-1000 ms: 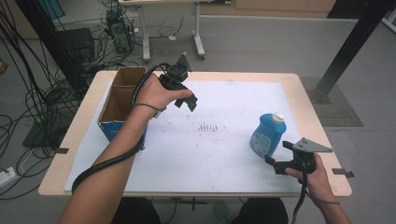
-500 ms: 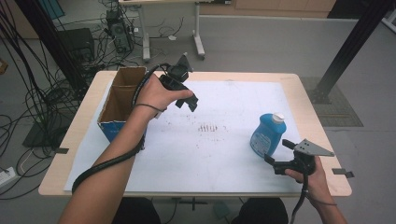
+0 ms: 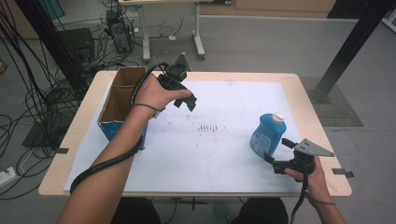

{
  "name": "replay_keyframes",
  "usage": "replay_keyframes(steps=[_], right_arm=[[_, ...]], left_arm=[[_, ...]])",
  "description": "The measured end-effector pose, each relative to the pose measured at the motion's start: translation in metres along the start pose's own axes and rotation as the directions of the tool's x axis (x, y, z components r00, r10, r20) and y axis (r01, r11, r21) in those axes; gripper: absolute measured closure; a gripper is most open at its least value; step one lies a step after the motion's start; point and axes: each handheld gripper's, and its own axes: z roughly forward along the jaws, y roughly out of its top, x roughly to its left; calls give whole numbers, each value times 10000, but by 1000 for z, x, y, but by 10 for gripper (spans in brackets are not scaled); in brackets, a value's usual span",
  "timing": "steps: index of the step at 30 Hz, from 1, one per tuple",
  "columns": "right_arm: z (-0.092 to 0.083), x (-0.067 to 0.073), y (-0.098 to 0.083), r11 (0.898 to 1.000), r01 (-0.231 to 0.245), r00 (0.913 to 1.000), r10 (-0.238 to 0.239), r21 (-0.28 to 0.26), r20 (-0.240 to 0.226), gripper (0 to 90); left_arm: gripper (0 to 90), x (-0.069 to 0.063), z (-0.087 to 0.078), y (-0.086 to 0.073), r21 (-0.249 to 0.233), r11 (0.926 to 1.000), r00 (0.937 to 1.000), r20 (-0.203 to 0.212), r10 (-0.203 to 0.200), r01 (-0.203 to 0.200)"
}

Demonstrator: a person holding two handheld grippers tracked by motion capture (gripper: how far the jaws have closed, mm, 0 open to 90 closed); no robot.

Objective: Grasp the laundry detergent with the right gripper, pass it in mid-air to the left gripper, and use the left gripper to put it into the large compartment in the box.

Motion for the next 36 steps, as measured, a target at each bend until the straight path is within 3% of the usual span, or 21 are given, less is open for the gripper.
replay_keyframes(steps=[36], right_arm=[[34, -2, 3, 9998, 197, 9998, -197, 54, -7, 21]], left_arm=[[97, -1, -3, -1, 44, 10000, 10000, -7, 18, -18]])
